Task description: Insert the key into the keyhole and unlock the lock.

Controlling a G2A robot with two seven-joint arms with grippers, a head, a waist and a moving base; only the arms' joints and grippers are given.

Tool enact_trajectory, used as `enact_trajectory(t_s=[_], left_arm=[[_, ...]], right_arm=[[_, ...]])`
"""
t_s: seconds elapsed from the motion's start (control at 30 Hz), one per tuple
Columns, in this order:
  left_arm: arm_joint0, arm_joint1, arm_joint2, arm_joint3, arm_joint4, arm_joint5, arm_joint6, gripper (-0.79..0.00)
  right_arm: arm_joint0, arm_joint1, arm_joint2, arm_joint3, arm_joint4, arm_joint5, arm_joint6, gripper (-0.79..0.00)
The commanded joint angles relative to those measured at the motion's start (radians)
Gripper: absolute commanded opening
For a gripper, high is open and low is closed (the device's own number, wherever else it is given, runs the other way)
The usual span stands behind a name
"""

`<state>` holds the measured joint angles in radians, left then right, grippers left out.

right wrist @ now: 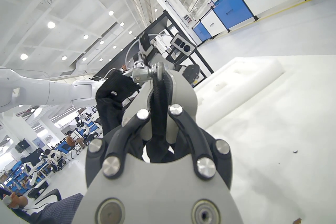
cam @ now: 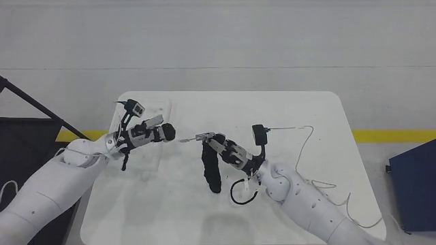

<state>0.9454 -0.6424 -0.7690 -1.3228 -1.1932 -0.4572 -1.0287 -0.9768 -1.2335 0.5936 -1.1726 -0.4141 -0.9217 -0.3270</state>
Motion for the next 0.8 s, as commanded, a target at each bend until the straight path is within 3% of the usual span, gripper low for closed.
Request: enact_trajectory(t_s=[0.0, 0.03, 0.13, 0.4, 0.53, 0.77], left_arm=[[0.004, 0.002, -0.013, 0.012, -0.164, 0.200, -0.106, 0.000], [0.006, 0.003, -0.012, 0.012, -0.205, 0.319, -0.134, 0.000], [-0.001, 0.004, -0.012, 0.022, -0.213, 0.557, -0.157, 0.000], [-0.017, -0.013, 0.003, 0.028, -0.303, 1.021, -0.144, 0.000], [-0.036, -0.029, 0.006, 0.025, -0.341, 1.132, -0.111, 0.000], [-0.040, -0.050, 0.014, 0.010, -0.252, 1.095, -0.073, 0.000]], right_arm=[[-0.009, 0.001, 0.013, -0.009, -0.003, 0.001, 0.013, -0.785], [-0.013, 0.001, 0.019, -0.013, -0.004, 0.002, 0.020, -0.785], [-0.022, -0.001, 0.035, -0.023, -0.007, 0.004, 0.040, -0.785], [-0.038, -0.009, 0.067, -0.036, -0.012, 0.006, 0.080, -0.785], [-0.042, -0.016, 0.076, -0.037, -0.012, 0.006, 0.099, -0.785], [-0.047, -0.029, 0.092, -0.029, -0.014, -0.004, 0.117, -0.785]])
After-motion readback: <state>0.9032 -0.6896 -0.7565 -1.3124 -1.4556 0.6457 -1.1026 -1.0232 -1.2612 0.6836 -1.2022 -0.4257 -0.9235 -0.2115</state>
